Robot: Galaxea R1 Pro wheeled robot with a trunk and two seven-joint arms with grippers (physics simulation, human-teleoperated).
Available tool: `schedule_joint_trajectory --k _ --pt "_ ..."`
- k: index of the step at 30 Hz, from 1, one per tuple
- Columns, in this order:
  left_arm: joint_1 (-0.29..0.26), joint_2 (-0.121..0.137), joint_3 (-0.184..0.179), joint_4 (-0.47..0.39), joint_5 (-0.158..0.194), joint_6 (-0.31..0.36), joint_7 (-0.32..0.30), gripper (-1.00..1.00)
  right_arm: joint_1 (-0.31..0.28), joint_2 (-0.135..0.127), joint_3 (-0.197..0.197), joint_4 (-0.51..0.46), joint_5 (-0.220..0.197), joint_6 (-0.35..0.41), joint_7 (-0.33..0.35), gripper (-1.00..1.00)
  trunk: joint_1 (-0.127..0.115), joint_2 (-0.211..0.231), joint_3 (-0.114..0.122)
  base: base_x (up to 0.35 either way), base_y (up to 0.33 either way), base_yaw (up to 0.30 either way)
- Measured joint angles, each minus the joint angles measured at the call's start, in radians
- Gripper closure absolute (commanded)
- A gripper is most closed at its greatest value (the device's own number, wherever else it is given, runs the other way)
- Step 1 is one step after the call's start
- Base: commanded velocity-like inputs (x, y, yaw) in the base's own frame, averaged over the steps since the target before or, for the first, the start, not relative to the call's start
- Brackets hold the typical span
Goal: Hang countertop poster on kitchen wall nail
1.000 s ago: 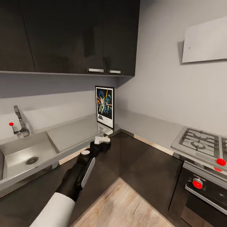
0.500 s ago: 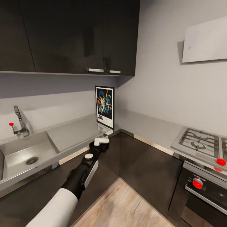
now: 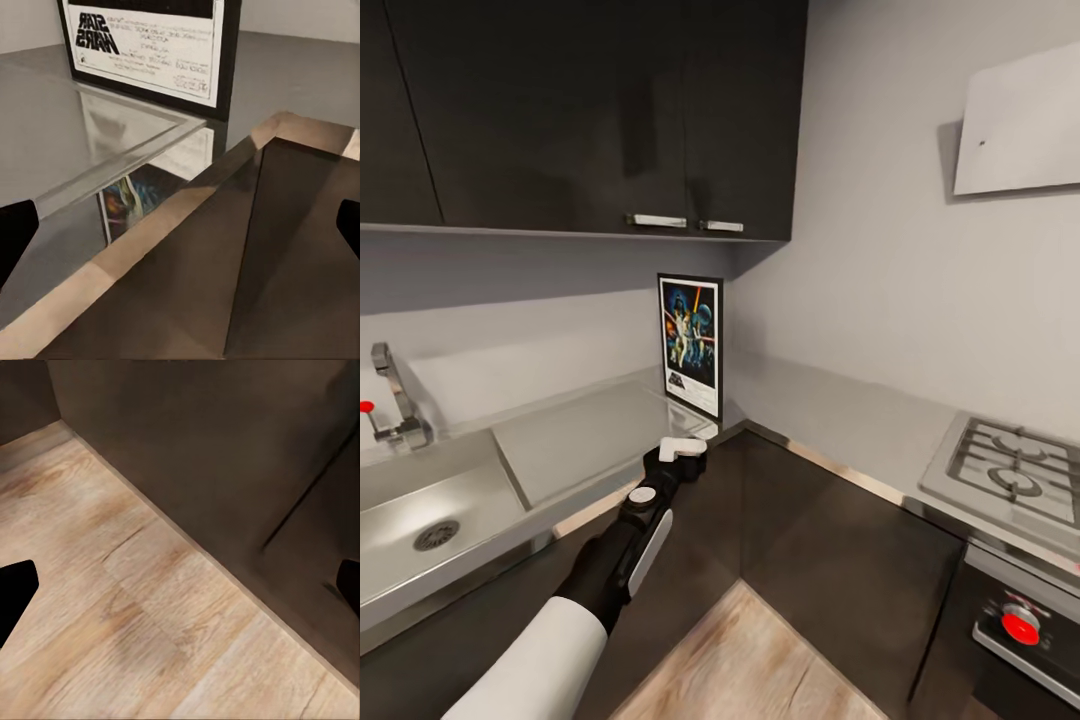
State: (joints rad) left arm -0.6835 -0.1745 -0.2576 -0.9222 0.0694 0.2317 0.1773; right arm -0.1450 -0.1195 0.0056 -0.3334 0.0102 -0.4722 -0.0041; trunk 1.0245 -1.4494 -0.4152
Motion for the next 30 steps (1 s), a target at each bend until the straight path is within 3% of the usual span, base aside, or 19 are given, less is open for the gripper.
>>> schedule_joint_trajectory --k 20,24,26,28,29,30 --pt "0.000 0.000 -0.001 -0.004 0.000 0.005 0.001 -1.00 0.000 0.001 0.003 0.007 0.000 -0.002 0.003 -1.00 0.000 0.000 0.000 0.140 0.000 0.000" --pt "-0.001 0.000 -0.001 -0.058 0.000 0.021 0.000 -1.00 0.000 0.013 0.004 0.009 0.001 -0.002 0.003 -1.00 0.001 0.000 0.000 0.004 0.000 0.000" --pt "-0.011 0.000 -0.002 -0.085 0.000 0.060 0.000 -1.00 0.000 0.015 0.004 0.009 0.001 -0.002 0.003 -1.00 0.001 0.000 0.000 0.002 0.000 0.000" --pt "-0.038 0.000 -0.002 -0.106 0.000 0.145 0.000 -1.00 0.000 0.017 0.004 0.009 0.001 -0.002 0.003 -1.00 0.001 0.000 0.000 0.000 0.000 0.000" --pt "-0.108 0.000 -0.003 -0.119 0.001 0.241 0.001 -1.00 0.002 0.020 0.005 0.009 0.001 -0.003 0.003 -1.00 0.001 0.000 0.000 0.000 0.000 0.000" --pt "-0.189 0.000 -0.003 -0.121 -0.001 0.263 0.003 -1.00 0.004 0.025 0.005 0.009 0.001 -0.004 0.003 -1.00 0.000 0.000 0.000 0.000 0.000 0.000"
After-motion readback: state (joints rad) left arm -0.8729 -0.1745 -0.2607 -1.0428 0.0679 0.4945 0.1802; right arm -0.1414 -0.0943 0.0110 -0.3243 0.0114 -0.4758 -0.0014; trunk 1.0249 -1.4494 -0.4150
